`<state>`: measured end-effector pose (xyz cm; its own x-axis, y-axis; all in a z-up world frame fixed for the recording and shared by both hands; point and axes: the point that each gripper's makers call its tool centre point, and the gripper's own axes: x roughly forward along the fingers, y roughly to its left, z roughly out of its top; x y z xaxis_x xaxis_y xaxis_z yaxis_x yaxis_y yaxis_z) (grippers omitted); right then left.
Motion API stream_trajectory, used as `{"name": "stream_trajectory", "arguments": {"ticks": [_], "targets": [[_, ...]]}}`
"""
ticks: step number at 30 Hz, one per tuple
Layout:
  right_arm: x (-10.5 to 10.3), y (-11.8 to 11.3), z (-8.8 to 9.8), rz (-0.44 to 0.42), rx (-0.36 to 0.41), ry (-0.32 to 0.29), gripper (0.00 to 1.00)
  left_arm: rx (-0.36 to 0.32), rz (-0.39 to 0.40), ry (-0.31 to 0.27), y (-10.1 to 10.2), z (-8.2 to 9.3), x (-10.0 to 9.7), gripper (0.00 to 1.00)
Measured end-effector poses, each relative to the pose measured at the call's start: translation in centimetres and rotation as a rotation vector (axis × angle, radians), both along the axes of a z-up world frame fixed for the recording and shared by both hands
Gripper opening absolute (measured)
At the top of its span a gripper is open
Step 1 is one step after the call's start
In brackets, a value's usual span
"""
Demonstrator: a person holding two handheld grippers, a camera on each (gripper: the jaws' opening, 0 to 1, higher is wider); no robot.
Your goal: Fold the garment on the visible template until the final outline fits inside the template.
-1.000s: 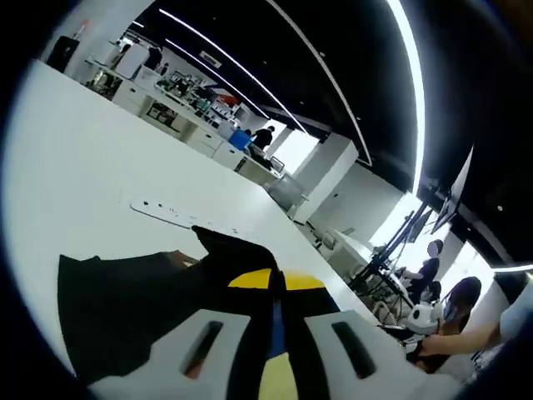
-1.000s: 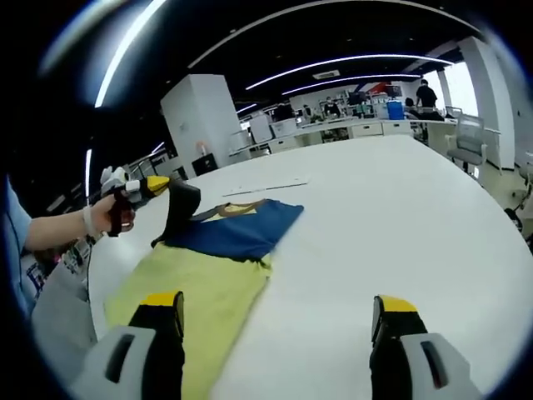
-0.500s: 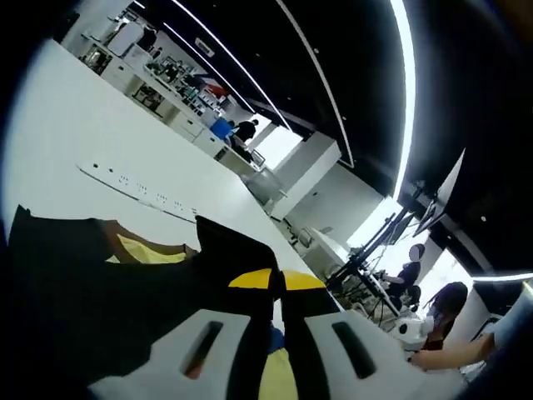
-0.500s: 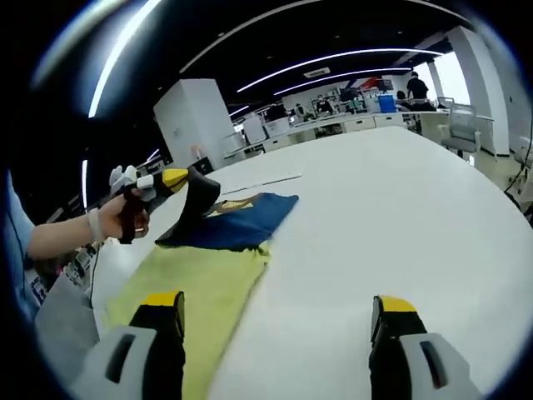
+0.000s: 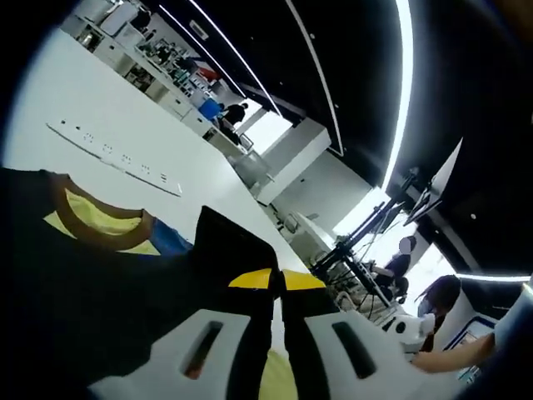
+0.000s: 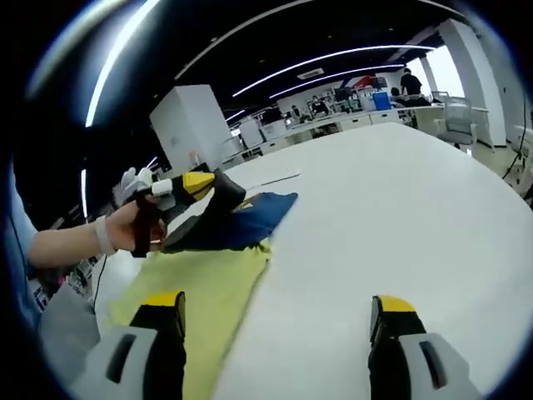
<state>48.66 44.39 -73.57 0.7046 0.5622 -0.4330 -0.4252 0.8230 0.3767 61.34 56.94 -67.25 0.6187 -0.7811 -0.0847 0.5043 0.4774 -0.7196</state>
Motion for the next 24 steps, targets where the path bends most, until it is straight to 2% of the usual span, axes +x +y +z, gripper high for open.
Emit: {"name": "stream_trajectory", "arguments": {"ticks": [10, 18, 22, 24], "targets": [[0.0, 0.4, 1.2, 0.000, 0.035, -0.027, 0.93, 0.053, -0.019, 0.040, -1.1, -2.9, 0.3, 0.00], [0.0, 1.2, 1.4, 0.013, 0.051, -0.036, 0.93, 0.079, -0.072, 0.046, -2.6, -4.4, -0.5, 0.00], [0.1, 1.2, 1.1, 0.010, 0.056, -0.031, 0.93, 0.111, -0.096, 0.024, -3.0, -5.0, -1.0, 0.00], [0.0, 1.2, 1.0, 0.011, 0.054, -0.027, 0.93, 0.105, -0.105, 0.009, -3.2, -4.7, -1.1, 0.00]]}}
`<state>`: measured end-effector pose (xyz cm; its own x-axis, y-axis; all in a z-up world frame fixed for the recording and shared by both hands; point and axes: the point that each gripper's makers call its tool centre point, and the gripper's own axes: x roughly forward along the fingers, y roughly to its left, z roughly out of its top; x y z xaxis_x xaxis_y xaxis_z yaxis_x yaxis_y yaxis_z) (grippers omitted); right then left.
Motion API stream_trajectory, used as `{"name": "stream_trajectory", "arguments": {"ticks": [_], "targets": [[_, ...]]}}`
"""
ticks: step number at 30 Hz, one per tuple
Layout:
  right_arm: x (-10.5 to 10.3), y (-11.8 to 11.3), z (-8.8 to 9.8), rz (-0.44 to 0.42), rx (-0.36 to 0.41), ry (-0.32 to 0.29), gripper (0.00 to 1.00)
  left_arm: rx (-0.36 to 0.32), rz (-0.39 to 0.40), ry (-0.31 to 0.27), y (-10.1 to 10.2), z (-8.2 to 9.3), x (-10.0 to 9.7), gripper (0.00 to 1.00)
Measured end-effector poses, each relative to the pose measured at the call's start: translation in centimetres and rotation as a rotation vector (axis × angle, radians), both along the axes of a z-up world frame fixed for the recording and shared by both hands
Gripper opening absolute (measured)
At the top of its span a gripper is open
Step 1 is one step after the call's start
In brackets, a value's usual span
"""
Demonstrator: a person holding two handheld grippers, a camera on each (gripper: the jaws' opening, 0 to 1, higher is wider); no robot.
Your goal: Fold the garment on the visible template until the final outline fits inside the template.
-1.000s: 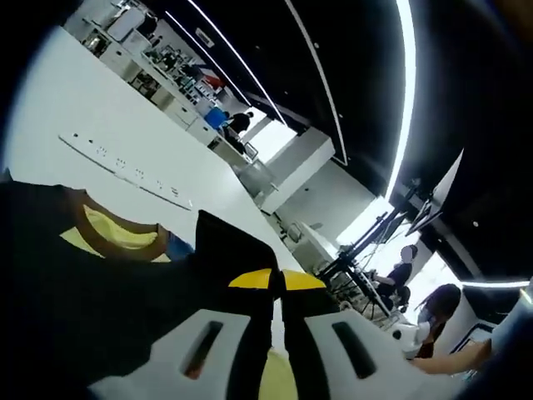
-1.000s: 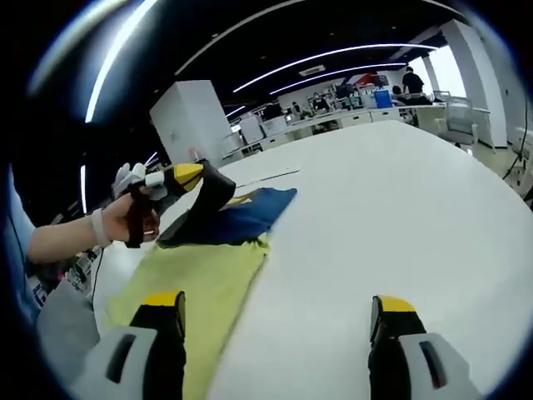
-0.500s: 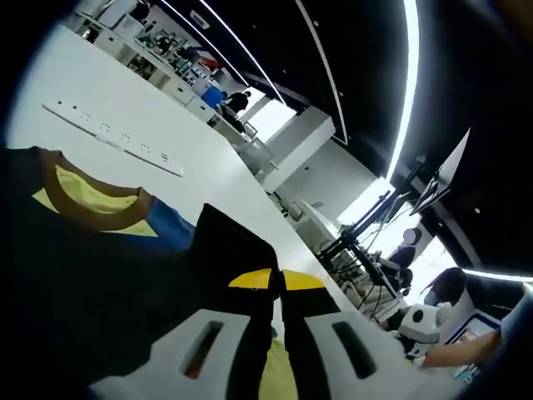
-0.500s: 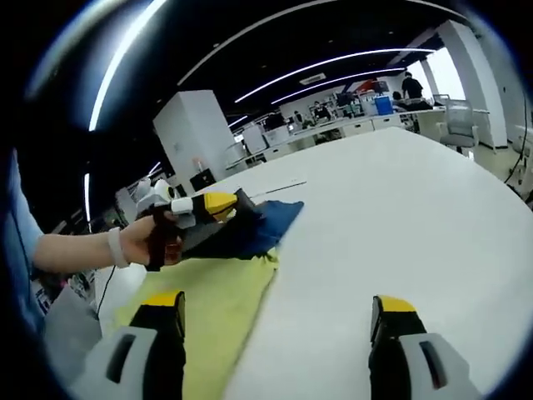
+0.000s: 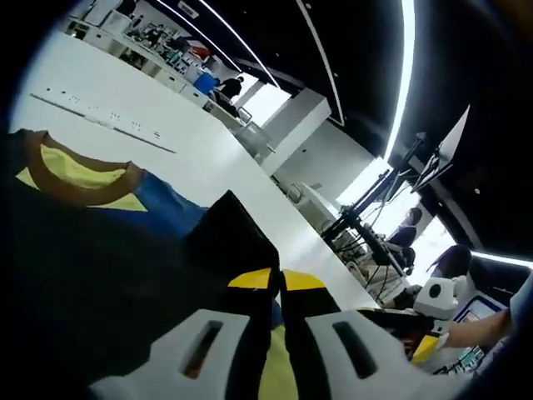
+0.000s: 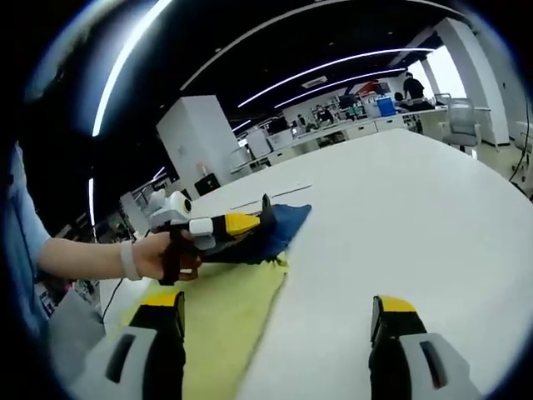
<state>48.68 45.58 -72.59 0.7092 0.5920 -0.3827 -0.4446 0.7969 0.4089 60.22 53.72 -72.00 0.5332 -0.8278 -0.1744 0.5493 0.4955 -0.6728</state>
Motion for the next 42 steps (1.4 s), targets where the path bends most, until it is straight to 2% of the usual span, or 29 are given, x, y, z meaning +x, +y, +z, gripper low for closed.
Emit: {"name": "stream_trajectory", "arguments": {"ticks": [3, 5, 7, 11, 13, 14, 15, 17, 25, 30, 33, 35, 41, 42], "targets": [[-0.1, 0.0, -0.2, 0.001, -0.001, 0.005, 0.93, -0.011, 0.006, -0.023, -0.1, 0.4, 0.2, 0.02], [-0.1, 0.0, -0.2, 0.002, -0.002, 0.005, 0.93, -0.047, -0.010, -0.018, -0.5, 0.9, 0.0, 0.08], [-0.1, 0.1, -0.1, 0.003, 0.000, 0.005, 0.93, -0.029, -0.008, -0.042, -0.4, 1.0, 0.1, 0.23], [0.0, 0.3, 0.0, 0.008, -0.002, 0.003, 0.94, -0.001, -0.013, -0.077, -0.4, 1.2, 0.0, 0.64], [0.0, 0.4, -0.1, 0.014, -0.005, 0.006, 0.95, 0.058, -0.009, -0.131, -0.2, 1.2, 0.1, 0.82], [0.0, 0.5, -0.1, 0.016, -0.007, 0.006, 0.95, 0.060, -0.004, -0.135, -0.2, 1.4, 0.1, 0.93], [0.0, 0.7, -0.1, 0.020, -0.007, 0.006, 0.95, 0.075, -0.018, -0.136, -0.2, 1.3, -0.2, 0.98], [0.1, 0.9, 0.0, 0.025, -0.002, 0.004, 0.96, 0.099, -0.047, -0.151, 0.0, 1.3, -0.5, 0.99], [0.6, 1.5, 0.7, 0.050, -0.013, -0.014, 0.96, 0.187, -0.071, -0.194, 1.2, 1.7, -0.5, 0.99], [0.8, 1.6, 1.4, 0.062, -0.019, -0.026, 0.97, 0.219, -0.083, -0.185, 2.1, 1.7, -0.7, 0.99], [0.7, 1.6, 1.6, 0.082, -0.055, -0.043, 0.99, 0.238, -0.094, -0.195, 2.6, 2.2, -1.1, 0.99], [0.5, 1.8, 1.7, 0.099, -0.052, -0.029, 0.96, 0.266, -0.105, -0.214, 3.0, 2.4, -1.4, 0.99], [0.2, 2.1, 2.4, 0.127, -0.071, -0.036, 1.00, 0.298, -0.111, -0.238, 4.8, 3.1, -2.7, 0.99], [0.3, 2.1, 2.5, 0.129, -0.077, -0.040, 1.00, 0.305, -0.097, -0.236, 5.6, 3.1, -2.9, 0.99]]}}
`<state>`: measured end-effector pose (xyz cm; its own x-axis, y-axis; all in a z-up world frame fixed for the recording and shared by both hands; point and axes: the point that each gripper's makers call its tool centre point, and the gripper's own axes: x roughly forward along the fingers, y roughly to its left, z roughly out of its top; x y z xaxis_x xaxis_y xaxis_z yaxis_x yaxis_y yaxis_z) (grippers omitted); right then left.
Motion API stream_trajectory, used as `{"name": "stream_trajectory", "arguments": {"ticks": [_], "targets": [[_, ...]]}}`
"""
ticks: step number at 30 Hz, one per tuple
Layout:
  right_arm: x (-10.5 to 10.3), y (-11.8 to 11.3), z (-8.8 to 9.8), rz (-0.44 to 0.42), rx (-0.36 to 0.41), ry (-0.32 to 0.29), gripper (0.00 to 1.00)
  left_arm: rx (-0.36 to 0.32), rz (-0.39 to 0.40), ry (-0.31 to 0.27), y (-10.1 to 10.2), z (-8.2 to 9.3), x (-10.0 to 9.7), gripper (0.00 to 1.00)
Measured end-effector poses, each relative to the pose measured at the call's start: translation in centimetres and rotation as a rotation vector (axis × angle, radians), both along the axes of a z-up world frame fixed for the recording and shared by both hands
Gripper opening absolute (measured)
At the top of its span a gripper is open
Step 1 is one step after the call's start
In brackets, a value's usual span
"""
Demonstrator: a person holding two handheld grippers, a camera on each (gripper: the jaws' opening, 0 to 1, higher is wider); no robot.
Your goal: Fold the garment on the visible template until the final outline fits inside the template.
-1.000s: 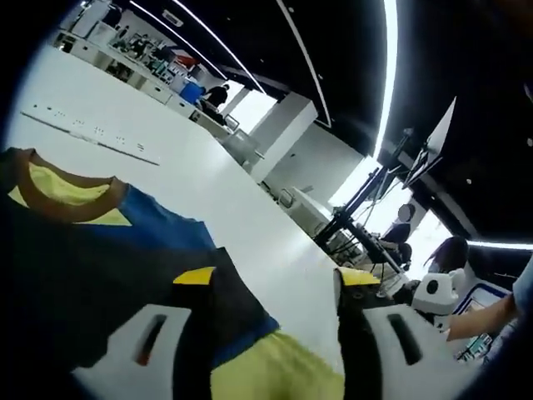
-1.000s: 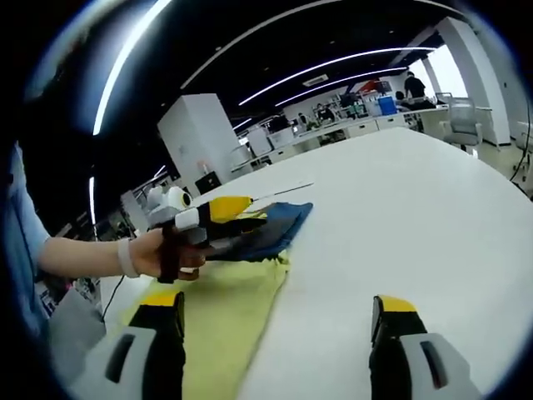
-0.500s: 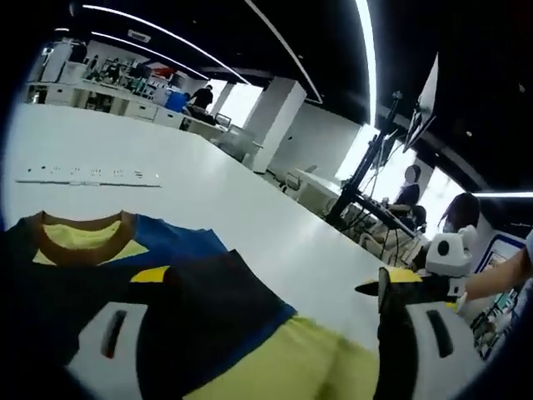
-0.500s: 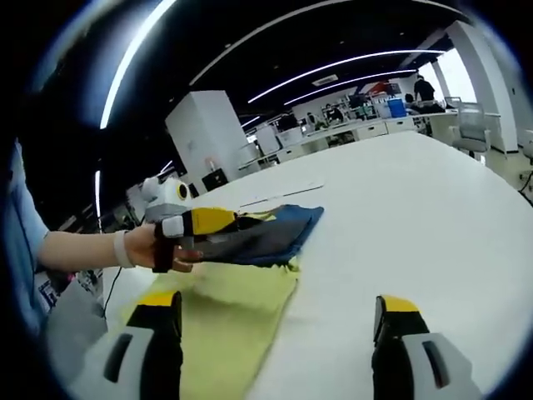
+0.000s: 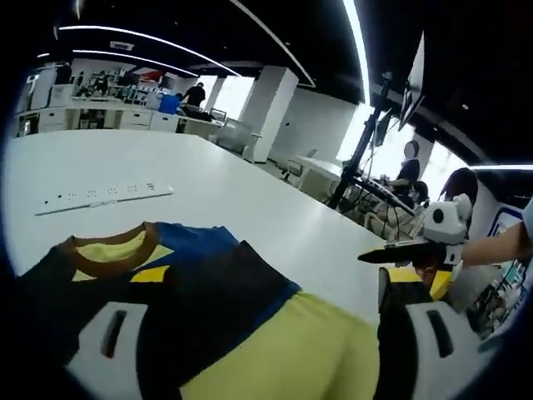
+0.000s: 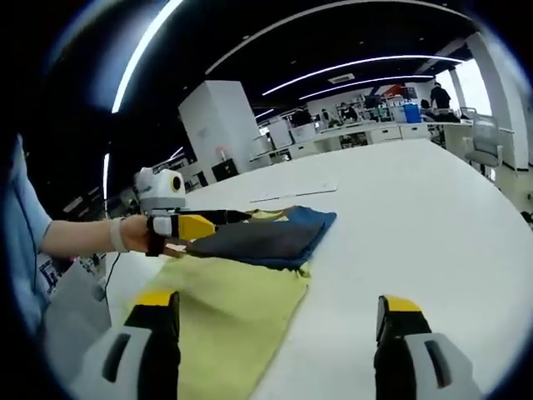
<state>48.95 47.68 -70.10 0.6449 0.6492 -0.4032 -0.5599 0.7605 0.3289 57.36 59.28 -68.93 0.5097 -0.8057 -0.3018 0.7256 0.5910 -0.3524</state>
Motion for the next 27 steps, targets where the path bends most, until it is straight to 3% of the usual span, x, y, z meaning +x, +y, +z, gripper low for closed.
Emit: {"name": "stream_trajectory", "arguments": {"ticks": [6, 14, 27], "targets": [[-0.4, 1.0, 0.0, 0.060, -0.053, -0.003, 1.00, 0.024, 0.049, 0.011, 3.9, -0.1, -1.5, 0.99], [-0.7, 2.7, 0.4, 0.089, -0.052, -0.011, 1.00, 0.065, 0.117, 0.007, 9.7, 0.4, -3.7, 0.99], [-1.5, 4.2, 0.8, 0.138, -0.092, -0.034, 0.98, 0.149, 0.208, 0.041, 17.7, -0.7, -7.8, 0.99]]}}
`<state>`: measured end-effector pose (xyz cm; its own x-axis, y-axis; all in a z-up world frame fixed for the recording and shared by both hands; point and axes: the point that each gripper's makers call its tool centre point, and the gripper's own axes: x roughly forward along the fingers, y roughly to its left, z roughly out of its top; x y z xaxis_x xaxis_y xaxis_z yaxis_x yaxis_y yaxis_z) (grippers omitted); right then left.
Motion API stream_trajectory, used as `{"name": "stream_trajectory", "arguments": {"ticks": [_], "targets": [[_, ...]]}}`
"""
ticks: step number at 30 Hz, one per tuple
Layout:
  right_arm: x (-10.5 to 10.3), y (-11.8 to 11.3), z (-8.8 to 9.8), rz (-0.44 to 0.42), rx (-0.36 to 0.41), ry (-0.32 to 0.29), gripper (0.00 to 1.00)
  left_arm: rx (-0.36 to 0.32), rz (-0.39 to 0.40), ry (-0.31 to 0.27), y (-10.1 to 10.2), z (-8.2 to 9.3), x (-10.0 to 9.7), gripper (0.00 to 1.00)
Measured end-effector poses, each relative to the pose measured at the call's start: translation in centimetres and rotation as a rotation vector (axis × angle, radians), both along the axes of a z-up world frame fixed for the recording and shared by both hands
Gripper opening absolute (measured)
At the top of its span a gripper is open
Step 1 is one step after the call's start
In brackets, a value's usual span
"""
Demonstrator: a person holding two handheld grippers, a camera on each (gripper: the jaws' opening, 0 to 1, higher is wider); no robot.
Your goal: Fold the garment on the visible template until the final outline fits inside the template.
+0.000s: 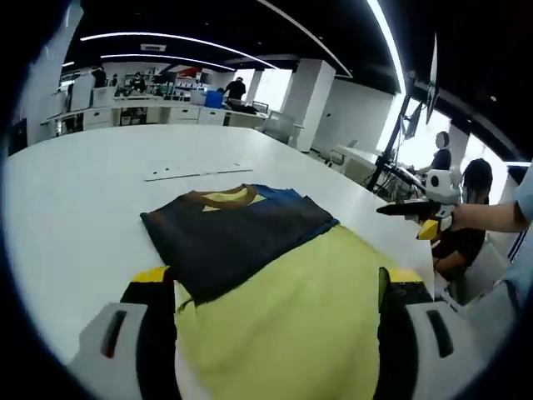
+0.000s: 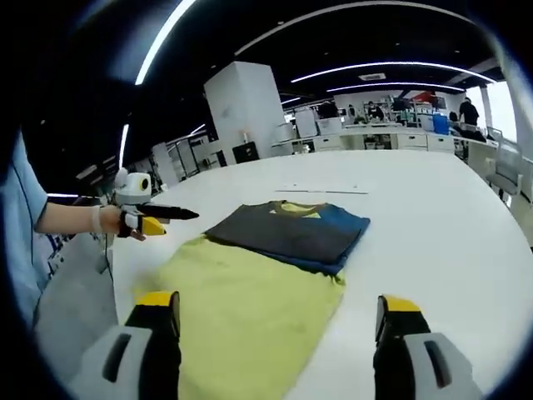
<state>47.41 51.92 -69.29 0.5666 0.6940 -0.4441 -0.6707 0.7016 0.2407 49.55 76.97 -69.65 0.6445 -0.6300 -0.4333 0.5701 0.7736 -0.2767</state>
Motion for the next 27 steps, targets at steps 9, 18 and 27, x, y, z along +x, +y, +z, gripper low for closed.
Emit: {"name": "stream_trajectory", "arguments": {"ticks": [9, 18, 27], "targets": [[0.0, 0.7, 0.0, 0.022, -0.027, 0.000, 0.97, 0.018, 0.060, -0.006, 2.8, -0.1, -1.9, 0.97], [-2.1, 0.1, -0.6, 0.042, -0.063, 0.013, 0.95, 0.023, 0.084, 0.018, 5.3, -0.6, -4.3, 0.88], [-4.9, -1.9, -1.2, 0.012, -0.081, 0.034, 0.86, 0.051, 0.025, 0.071, 6.4, -1.4, -7.7, 0.80]]}}
